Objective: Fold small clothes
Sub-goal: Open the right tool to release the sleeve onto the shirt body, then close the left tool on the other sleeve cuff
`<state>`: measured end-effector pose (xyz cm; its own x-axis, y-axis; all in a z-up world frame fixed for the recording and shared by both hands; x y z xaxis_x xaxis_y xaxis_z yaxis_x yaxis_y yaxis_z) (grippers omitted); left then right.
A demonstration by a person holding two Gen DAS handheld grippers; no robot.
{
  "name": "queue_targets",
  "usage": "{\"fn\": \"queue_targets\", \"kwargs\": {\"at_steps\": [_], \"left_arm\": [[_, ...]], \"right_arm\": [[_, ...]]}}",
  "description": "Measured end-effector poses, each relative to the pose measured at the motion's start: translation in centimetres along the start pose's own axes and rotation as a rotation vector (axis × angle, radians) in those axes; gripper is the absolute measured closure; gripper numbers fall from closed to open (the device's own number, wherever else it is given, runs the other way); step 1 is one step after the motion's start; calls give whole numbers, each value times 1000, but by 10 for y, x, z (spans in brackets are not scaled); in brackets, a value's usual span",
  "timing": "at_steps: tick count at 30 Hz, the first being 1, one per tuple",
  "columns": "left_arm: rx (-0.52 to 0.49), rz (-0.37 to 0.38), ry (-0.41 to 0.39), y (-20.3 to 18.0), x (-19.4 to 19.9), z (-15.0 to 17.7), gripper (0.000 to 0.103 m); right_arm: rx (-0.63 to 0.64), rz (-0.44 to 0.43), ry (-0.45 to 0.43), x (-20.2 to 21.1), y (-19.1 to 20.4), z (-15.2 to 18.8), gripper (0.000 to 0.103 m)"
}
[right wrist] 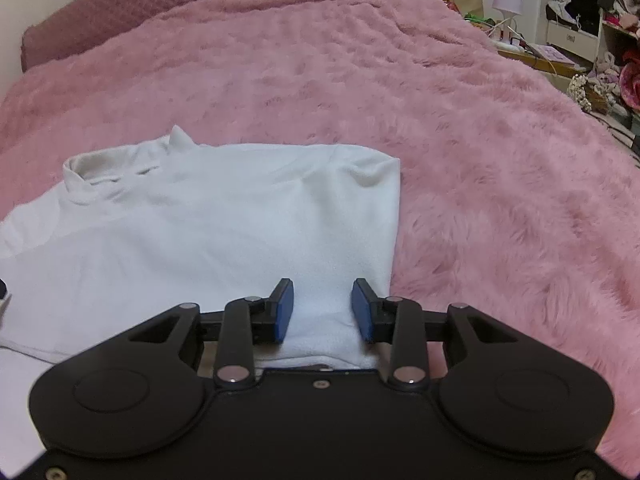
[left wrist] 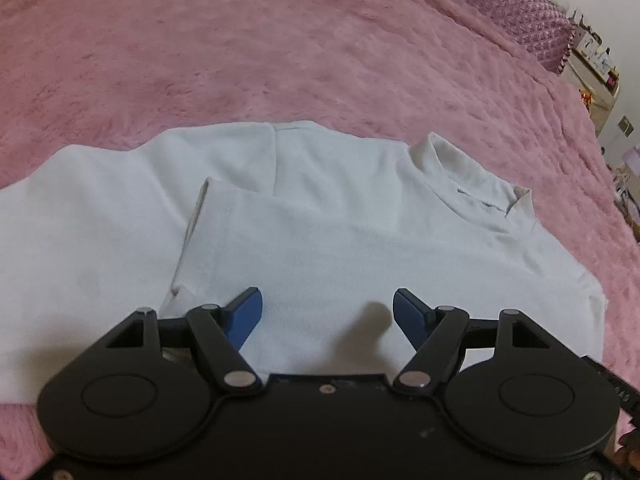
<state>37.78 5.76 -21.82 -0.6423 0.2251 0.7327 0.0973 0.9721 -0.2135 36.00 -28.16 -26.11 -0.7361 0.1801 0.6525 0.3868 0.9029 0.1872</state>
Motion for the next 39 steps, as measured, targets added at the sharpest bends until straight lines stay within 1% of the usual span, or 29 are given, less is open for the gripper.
{"fn": "queue_targets", "kwargs": {"at_steps": [2, 3, 4, 7, 8, 10, 11, 13, 15, 17, 19, 23, 25, 27, 28, 31, 34, 36, 39], "left_arm": [[26, 24, 1, 3, 4, -4, 27], [34, 38, -9, 4, 11, -7, 27], [33, 36, -26, 6, 21, -10, 27], [42, 17, -110, 21, 65, -13, 27], [69, 14, -136, 31, 84, -10, 27], [119, 0, -160, 52, 112, 2, 27], [144, -18, -165, 65, 126, 10, 27], [192, -85, -191, 95, 157, 29, 27], [245, -164, -223, 126, 187, 50, 27], [316, -237, -246, 158, 215, 73, 27], [389, -302, -263, 188, 237, 94, 27], [579, -419, -263, 248, 264, 139, 27], [650, -447, -276, 270, 270, 155, 27], [698, -463, -298, 286, 273, 165, 27], [712, -463, -306, 292, 272, 168, 27], [747, -496, -301, 306, 267, 176, 27], [758, -489, -340, 316, 265, 180, 27], [761, -505, -356, 322, 264, 179, 27], [764, -516, -389, 328, 268, 173, 31]], "right_arm": [[-5, 31, -3, 5, 3, -3, 69], [-16, 24, -20, 12, 8, -6, 68], [-20, -1, -34, 18, 14, -8, 68], [-6, -119, -65, 41, 49, -11, 68], [9, -159, -71, 48, 63, -10, 68], [61, -251, -76, 62, 97, -1, 68], [91, -294, -75, 68, 113, 6, 68], [169, -371, -80, 81, 147, 23, 68], [285, -434, -101, 95, 184, 45, 68], [368, -458, -116, 103, 213, 63, 68], [400, -488, -105, 105, 239, 80, 68], [445, -514, -78, 102, 277, 103, 68], [473, -509, -76, 98, 290, 114, 68], [489, -498, -64, 93, 297, 119, 68], [488, -492, -52, 92, 299, 124, 68], [473, -474, -15, 87, 300, 129, 68], [486, -463, -16, 85, 300, 135, 68], [490, -460, -16, 85, 301, 137, 68], [491, -460, -16, 85, 301, 137, 68]]}}
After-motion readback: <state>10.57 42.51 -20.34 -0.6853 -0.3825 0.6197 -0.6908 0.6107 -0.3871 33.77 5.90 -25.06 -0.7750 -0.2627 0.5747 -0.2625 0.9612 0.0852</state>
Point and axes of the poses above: each gripper's, at about its wrist camera, not at the fingertips, and x roughly against the way its jaws point, y to its left, z to its underside, the point moved 7 cm from there along -x, roughly the way its jaws point, and after that the axes turned 12 degrees about -x, right-handed, at the moved point
